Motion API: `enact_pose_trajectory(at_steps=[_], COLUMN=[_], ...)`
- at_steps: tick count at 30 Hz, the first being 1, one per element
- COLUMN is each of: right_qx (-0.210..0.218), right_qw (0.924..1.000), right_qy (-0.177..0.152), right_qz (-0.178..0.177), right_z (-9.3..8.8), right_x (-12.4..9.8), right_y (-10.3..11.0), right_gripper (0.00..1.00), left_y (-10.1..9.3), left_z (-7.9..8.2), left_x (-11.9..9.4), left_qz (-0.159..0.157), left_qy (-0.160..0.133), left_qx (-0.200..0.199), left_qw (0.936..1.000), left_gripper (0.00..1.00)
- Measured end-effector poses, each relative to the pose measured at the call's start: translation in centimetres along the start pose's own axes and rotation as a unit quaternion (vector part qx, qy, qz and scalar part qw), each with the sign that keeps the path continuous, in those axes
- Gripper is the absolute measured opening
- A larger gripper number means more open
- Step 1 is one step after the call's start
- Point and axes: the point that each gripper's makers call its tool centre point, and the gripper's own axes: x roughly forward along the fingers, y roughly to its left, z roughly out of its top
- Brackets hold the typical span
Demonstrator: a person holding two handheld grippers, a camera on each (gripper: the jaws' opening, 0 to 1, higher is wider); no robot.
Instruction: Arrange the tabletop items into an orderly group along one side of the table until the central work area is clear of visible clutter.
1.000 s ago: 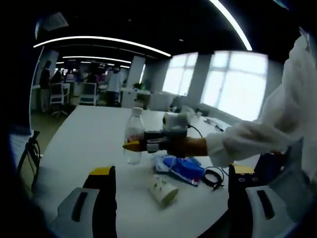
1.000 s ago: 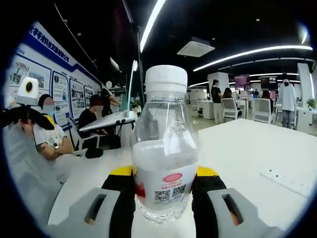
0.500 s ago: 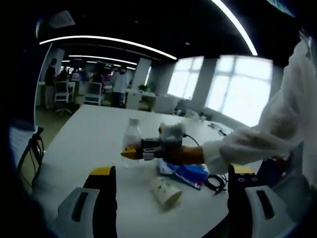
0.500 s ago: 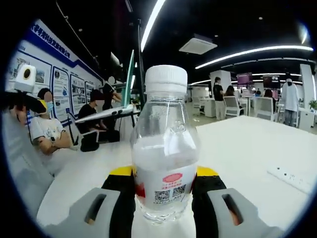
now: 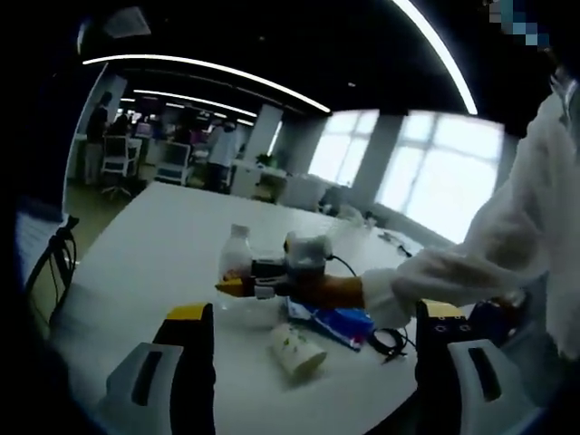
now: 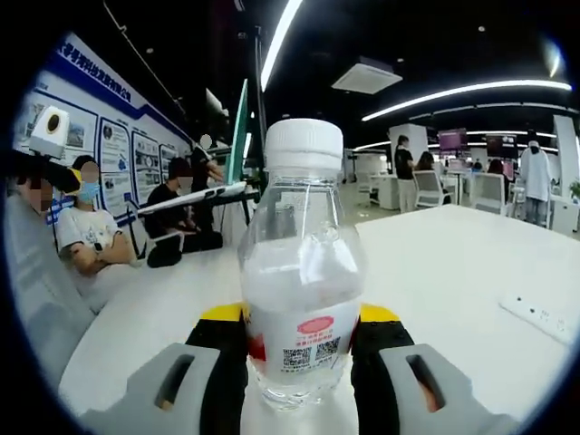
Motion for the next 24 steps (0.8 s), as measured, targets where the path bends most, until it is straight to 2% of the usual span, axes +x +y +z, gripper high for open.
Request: enact_pose_trajectory(at_steps=[7,13,17,24], right_qx=[0.003,0.002,-0.023,-0.027], right_qw=[0.9998,0.9995,0.9994,0.9993], right_qy=[-0.018,-0.03,-0.024,-0.021], right_qz=[-0.005,-0.005,-0.002,-0.014], right_z=[-0.1,0.1,-0.1,-0.3], right_x=[-0.7,-1.0,-0.8,-0.6], right_y=[0.1,0.4,1.3,1.8], right_gripper=[0.41,0.41,0.41,0.41], left_y=[-0.6,-1.2,-1.2,-1.3], left_z=[-0.5,-0.8,-1.0,-0.9], left_x=[0.3,0.4,0.5,0.4], left_qz=[-0.014,-0.021,-0.023,-0.023], left_qy=[0.007,0.014,0.019,0.016], left_qx=[-0.012,-0.007,-0.009,-0.008], left_qw=[0.9998,0.9997,0.9995,0.9996], left_gripper=[0.86,0.86,0.86,0.86])
